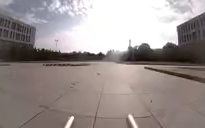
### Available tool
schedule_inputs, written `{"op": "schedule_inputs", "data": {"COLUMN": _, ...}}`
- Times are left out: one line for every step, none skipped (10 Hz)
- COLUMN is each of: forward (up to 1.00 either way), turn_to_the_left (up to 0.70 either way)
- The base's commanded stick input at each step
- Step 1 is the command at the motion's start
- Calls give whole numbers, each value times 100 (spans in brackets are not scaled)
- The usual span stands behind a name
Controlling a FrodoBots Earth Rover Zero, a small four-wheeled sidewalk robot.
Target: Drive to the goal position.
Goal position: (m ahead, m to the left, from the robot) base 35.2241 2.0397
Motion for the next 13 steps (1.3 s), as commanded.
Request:
{"op": "schedule_inputs", "data": {"forward": 100, "turn_to_the_left": 0}}
{"op": "schedule_inputs", "data": {"forward": 100, "turn_to_the_left": 0}}
{"op": "schedule_inputs", "data": {"forward": 100, "turn_to_the_left": 0}}
{"op": "schedule_inputs", "data": {"forward": 100, "turn_to_the_left": 0}}
{"op": "schedule_inputs", "data": {"forward": 100, "turn_to_the_left": 0}}
{"op": "schedule_inputs", "data": {"forward": 100, "turn_to_the_left": -22}}
{"op": "schedule_inputs", "data": {"forward": 100, "turn_to_the_left": -33}}
{"op": "schedule_inputs", "data": {"forward": 100, "turn_to_the_left": -33}}
{"op": "schedule_inputs", "data": {"forward": 100, "turn_to_the_left": -33}}
{"op": "schedule_inputs", "data": {"forward": 100, "turn_to_the_left": -33}}
{"op": "schedule_inputs", "data": {"forward": 100, "turn_to_the_left": -33}}
{"op": "schedule_inputs", "data": {"forward": 100, "turn_to_the_left": -33}}
{"op": "schedule_inputs", "data": {"forward": 100, "turn_to_the_left": -33}}
